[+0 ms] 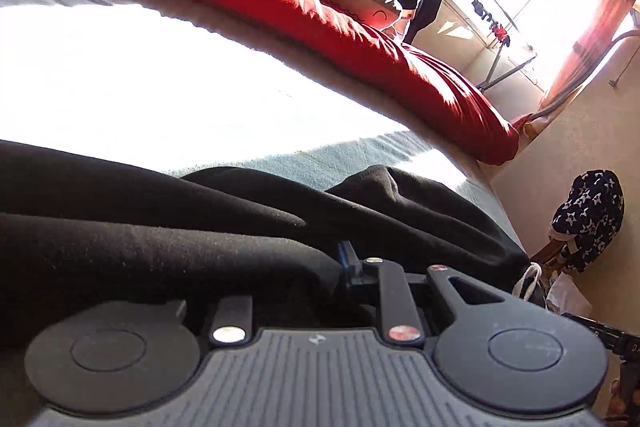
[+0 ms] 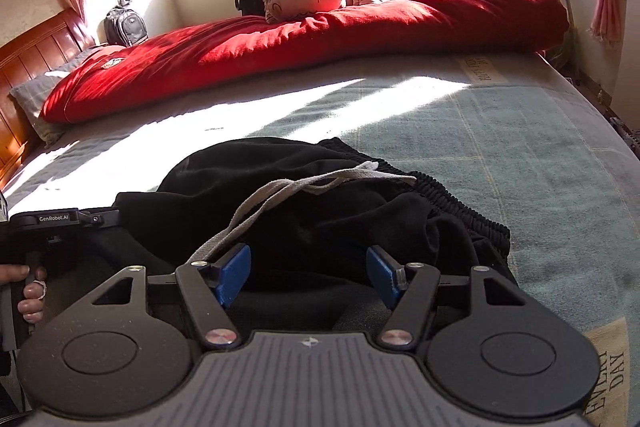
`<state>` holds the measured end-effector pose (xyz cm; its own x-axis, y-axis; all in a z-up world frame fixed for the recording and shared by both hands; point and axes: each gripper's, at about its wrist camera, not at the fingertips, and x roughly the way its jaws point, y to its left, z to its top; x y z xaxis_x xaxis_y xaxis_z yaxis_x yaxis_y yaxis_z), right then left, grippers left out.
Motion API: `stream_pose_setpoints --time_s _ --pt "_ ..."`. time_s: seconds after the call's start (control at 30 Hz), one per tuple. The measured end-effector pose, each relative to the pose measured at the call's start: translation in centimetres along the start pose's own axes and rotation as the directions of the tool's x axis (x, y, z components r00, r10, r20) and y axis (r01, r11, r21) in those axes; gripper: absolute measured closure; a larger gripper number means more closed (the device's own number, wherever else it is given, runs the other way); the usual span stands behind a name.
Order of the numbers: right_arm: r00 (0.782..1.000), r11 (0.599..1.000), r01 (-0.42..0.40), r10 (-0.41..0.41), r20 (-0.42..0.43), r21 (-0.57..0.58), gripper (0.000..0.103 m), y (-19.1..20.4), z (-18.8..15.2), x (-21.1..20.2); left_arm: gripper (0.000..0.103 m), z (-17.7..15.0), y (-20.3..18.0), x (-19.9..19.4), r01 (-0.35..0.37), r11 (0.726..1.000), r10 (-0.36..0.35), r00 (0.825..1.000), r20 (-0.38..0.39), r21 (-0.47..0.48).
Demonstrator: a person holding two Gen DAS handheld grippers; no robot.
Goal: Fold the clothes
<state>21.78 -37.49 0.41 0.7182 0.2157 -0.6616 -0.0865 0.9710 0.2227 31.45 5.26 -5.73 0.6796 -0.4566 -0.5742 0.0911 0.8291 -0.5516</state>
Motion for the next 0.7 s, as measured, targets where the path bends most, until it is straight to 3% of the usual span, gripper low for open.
stream_pose_setpoints --time_s 0.13,0.2,0.4,0.5,0.7 --pt "1.0 0.997 -0.023 0.024 0.007 -0.076 0.034 -1.1 2.8 0.7 0.078 -0.9 -0.3 0.0 -0.001 1.0 0.002 0.999 -0.043 0.015" --pt "0.999 0.993 -0.049 0.05 0.006 -0.104 0.034 -2.1 4.8 1.8 0.066 -1.6 -0.3 -0.3 -0.002 1.0 0.003 0.998 -0.063 0.013" --pt "0.972 0.976 -0.208 0.199 -0.128 -0.064 0.034 -6.8 10.6 9.9 0.049 -3.8 -0.9 -2.4 -0.027 1.0 0.028 0.998 -0.055 0.015" --pt "0.956 0.973 -0.228 0.214 -0.202 -0.045 0.034 -8.2 11.4 14.1 0.048 -4.9 -1.0 -2.8 -0.065 0.998 0.065 0.996 -0.061 0.005" --pt "0.92 0.954 -0.298 0.285 -0.268 -0.01 0.033 -9.1 9.6 17.5 0.047 -5.9 -1.1 -3.5 -0.116 0.993 0.116 0.991 -0.062 -0.004"
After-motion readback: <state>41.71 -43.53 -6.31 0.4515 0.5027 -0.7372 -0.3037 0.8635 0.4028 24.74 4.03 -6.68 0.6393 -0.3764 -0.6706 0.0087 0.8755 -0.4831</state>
